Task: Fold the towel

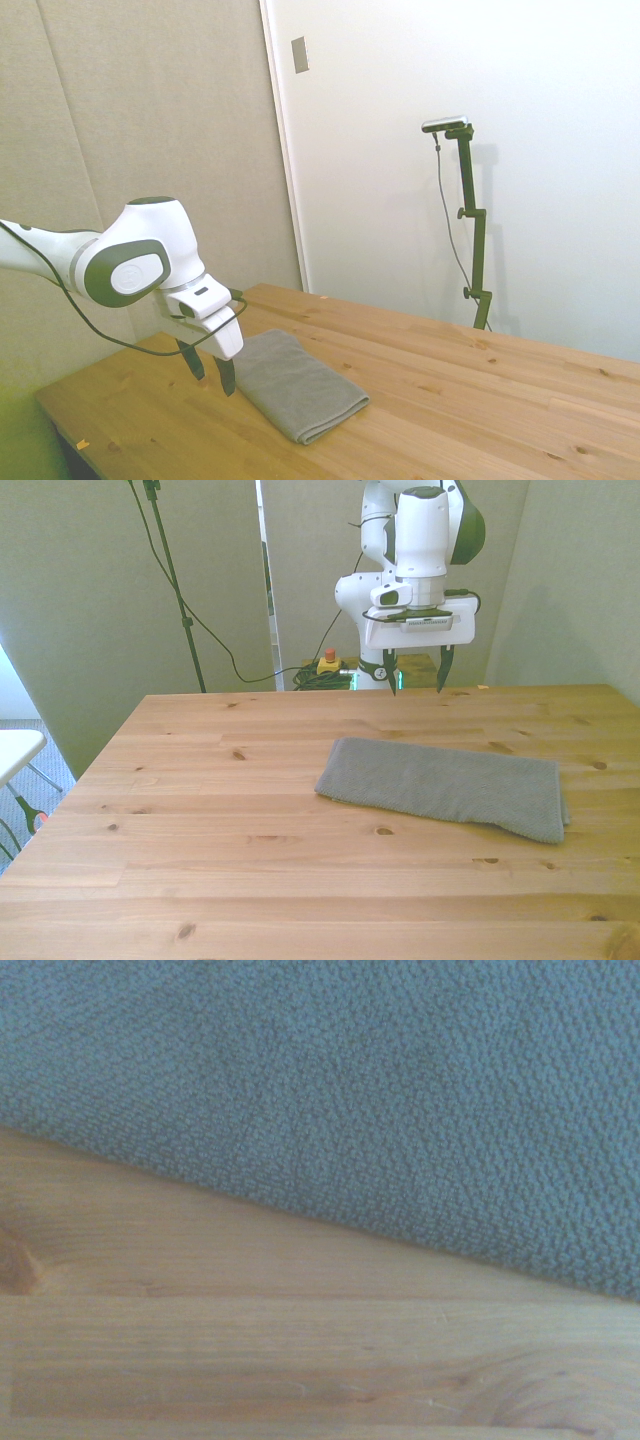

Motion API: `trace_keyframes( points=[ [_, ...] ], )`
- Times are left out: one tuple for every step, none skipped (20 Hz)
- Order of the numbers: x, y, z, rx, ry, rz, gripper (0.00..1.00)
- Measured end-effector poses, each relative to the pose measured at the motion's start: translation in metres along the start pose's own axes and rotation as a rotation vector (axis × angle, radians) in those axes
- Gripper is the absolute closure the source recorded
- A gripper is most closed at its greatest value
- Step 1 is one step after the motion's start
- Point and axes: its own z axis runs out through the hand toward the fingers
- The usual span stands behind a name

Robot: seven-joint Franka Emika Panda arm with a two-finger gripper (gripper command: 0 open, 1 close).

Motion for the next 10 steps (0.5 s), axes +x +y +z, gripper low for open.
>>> trace_keyframes(
  points=[
    [0.0, 0.0, 0.0, 0.0, -0.001, 0.0, 0.0],
    [0.0, -0.001, 0.0, 0.0, -0.001, 0.001, 0.0],
    [0.001, -0.003, -0.001, 0.002, 0.001, 0.005, 0.0],
    [0.003, -0.008, -0.004, 0.009, 0.007, 0.014, 0.0],
    [0.005, -0.018, -0.008, 0.016, 0.015, 0.027, 0.0],
    [0.006, -0.031, -0.01, 0.013, 0.027, 0.04, 0.0],
    [0.006, -0.048, -0.009, -0.005, 0.048, 0.063, 0.0],
    [0.006, -0.067, -0.005, -0.027, 0.069, 0.093, 0.0],
    [0.007, -0.084, 0.001, -0.047, 0.087, 0.12, 0.0],
    [0.005, -0.101, 0.007, -0.069, 0.104, 0.145, 0.0]
  ],
)
